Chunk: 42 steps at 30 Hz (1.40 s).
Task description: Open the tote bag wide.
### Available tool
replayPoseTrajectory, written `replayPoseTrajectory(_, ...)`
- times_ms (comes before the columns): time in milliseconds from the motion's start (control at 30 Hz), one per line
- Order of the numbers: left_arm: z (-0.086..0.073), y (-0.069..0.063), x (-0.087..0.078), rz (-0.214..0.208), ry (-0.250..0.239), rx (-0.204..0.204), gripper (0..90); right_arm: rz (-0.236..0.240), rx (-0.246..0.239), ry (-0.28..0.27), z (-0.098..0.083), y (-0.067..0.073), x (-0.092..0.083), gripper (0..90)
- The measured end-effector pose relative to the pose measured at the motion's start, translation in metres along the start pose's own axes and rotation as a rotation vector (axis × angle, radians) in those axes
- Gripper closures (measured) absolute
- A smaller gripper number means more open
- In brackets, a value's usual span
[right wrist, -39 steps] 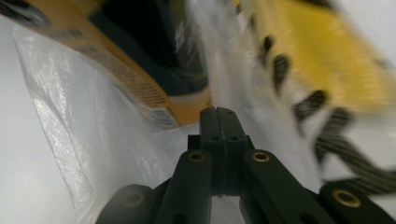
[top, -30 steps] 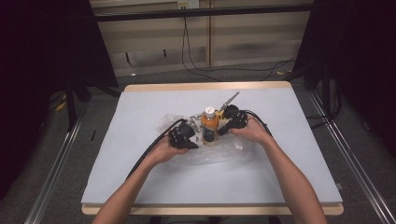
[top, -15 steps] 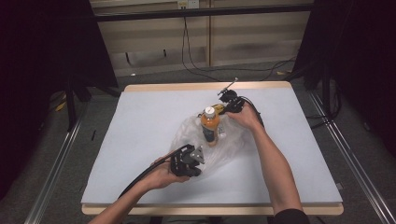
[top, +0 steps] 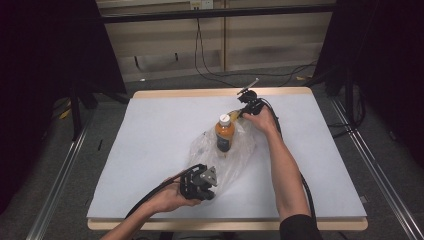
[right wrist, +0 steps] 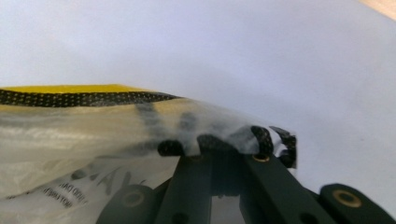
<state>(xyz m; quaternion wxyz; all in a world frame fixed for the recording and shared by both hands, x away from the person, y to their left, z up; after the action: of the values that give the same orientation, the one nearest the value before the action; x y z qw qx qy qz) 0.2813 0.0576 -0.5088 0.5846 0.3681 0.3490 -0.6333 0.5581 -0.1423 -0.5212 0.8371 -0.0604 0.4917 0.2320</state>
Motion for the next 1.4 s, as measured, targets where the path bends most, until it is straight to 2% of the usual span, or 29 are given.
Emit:
replayPoseTrajectory(33,0.000,0.000,0.000,-0.004,0.000,0.012,90.0,-0.011,-0.014,0.002,0.001,0.000,0.000,90.0)
replayPoseTrajectory(67,0.000,-0.003,0.000,-0.010,-0.003,-0.004,90.0,-0.028,-0.020,0.006,0.002,0.000,0.001,90.0)
replayPoseTrajectory(133,-0.001,-0.003,-0.001,-0.011,-0.001,-0.006,90.0,-0.055,-0.026,0.018,0.003,0.002,0.001,90.0)
replayPoseTrajectory(167,-0.001,-0.001,-0.002,-0.020,0.007,0.008,90.0,-0.060,-0.040,0.021,0.003,0.002,0.001,90.0)
replayPoseTrajectory(200,-0.001,-0.002,-0.001,-0.028,-0.002,-0.006,90.0,-0.057,-0.040,0.022,0.003,0.004,0.000,90.0)
replayPoseTrajectory(233,-0.001,0.000,-0.001,-0.022,-0.006,0.002,90.0,-0.036,-0.041,0.022,0.002,0.006,-0.001,90.0)
replayPoseTrajectory(300,0.000,0.003,-0.004,-0.019,-0.023,-0.015,90.0,0.021,-0.062,-0.004,0.000,0.013,-0.007,90.0)
replayPoseTrajectory(333,0.001,0.005,-0.007,-0.023,-0.034,-0.021,90.0,0.054,-0.061,-0.027,0.000,0.018,-0.012,90.0)
replayPoseTrajectory(433,0.005,0.016,-0.020,0.011,-0.077,-0.033,90.0,0.145,-0.068,-0.102,0.000,0.029,-0.032,90.0)
replayPoseTrajectory(567,0.014,0.028,-0.039,0.062,-0.153,-0.060,90.0,0.180,-0.108,-0.160,0.000,0.044,-0.058,90.0)
replayPoseTrajectory(667,0.021,0.040,-0.050,0.093,-0.188,-0.068,90.0,0.223,-0.123,-0.222,0.002,0.053,-0.078,90.0)
replayPoseTrajectory(767,0.027,0.056,-0.051,0.130,-0.184,-0.073,90.0,0.269,-0.139,-0.251,-0.002,0.061,-0.090,90.0)
replayPoseTrajectory(800,0.029,0.062,-0.048,0.136,-0.174,-0.075,90.0,0.276,-0.148,-0.245,-0.005,0.063,-0.090,90.0)
replayPoseTrajectory(833,0.029,0.069,-0.043,0.159,-0.152,-0.086,90.0,0.277,-0.153,-0.229,-0.009,0.065,-0.087,90.0)
replayPoseTrajectory(900,0.023,0.083,-0.029,0.199,-0.067,-0.120,90.0,0.280,-0.163,-0.200,-0.020,0.069,-0.079,90.0)
replayPoseTrajectory(967,0.014,0.095,-0.018,0.197,-0.037,-0.144,90.0,0.277,-0.164,-0.166,-0.033,0.070,-0.068,90.0)
replayPoseTrajectory(1067,-0.003,0.111,-0.010,0.204,-0.042,-0.226,90.0,0.261,-0.154,-0.121,-0.056,0.064,-0.053,90.0)
replayPoseTrajectory(1133,-0.015,0.119,-0.007,0.218,-0.014,-0.260,90.0,0.259,-0.153,-0.108,-0.070,0.060,-0.047,90.0)
replayPoseTrajectory(1167,-0.020,0.122,-0.007,0.210,-0.032,-0.264,90.0,0.255,-0.165,-0.101,-0.076,0.059,-0.046,90.0)
replayPoseTrajectory(1200,-0.023,0.124,-0.009,0.205,-0.054,-0.285,90.0,0.248,-0.169,-0.100,-0.080,0.058,-0.045,90.0)
replayPoseTrajectory(1333,-0.041,0.134,-0.018,0.267,-0.044,-0.318,90.0,0.224,-0.184,-0.089,-0.094,0.052,-0.046,90.0)
replayPoseTrajectory(1367,-0.046,0.136,-0.020,0.278,-0.051,-0.341,90.0,0.215,-0.178,-0.088,-0.096,0.050,-0.048,90.0)
replayPoseTrajectory(1400,-0.052,0.139,-0.024,0.272,-0.032,-0.334,90.0,0.204,-0.191,-0.090,-0.098,0.048,-0.050,90.0)
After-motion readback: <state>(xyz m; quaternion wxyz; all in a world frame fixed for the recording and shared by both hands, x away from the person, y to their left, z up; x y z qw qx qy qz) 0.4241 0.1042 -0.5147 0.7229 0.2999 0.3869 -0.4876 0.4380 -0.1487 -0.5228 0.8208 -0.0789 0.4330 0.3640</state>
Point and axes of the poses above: each handheld gripper's, and its own axes: x roughly forward along the jaws, z roughly out of its top, y roughly to its left, the point moved 6 cm from there along x, roughly forward along the jaws, and after that the axes turned 8 degrees about x, right-handed, at the moved point
